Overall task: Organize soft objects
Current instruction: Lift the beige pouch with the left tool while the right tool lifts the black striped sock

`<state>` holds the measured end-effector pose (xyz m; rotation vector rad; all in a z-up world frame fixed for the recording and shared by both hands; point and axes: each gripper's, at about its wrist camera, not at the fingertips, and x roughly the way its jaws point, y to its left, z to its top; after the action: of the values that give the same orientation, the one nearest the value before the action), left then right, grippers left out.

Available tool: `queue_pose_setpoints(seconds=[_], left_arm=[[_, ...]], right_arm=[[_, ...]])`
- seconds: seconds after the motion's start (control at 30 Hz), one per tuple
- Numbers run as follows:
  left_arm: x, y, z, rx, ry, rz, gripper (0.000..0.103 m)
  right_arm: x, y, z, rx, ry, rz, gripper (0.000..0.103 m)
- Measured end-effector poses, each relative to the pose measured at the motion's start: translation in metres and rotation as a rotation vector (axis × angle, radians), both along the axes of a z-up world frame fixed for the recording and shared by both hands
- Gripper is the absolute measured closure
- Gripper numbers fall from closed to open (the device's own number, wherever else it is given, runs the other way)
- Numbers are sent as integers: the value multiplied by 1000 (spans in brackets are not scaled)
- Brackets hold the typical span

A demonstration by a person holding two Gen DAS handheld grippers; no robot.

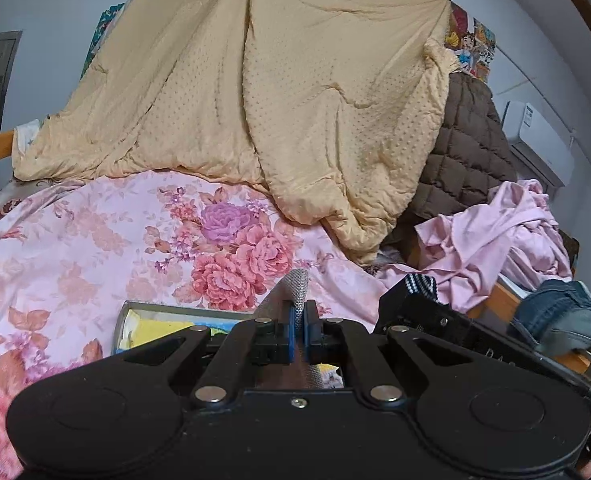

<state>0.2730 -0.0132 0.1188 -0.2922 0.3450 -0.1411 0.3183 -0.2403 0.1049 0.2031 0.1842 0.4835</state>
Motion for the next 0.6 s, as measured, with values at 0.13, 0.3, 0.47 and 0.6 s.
queue_pose_setpoints(seconds=[0.13, 0.3, 0.47, 0.6], left_arm=[[29, 0, -8, 0, -6, 18, 100], [56, 2, -22, -4, 0, 43, 100], [72, 9, -44, -39, 42, 83, 100], [76, 18, -62, -50, 81, 106, 99]], right_arm=[[21, 0, -17, 12, 27, -9, 99], [40, -1, -41, 12, 104, -12, 99], [54, -4, -59, 24, 189, -12, 99], [62, -6, -70, 45, 253, 13, 98]])
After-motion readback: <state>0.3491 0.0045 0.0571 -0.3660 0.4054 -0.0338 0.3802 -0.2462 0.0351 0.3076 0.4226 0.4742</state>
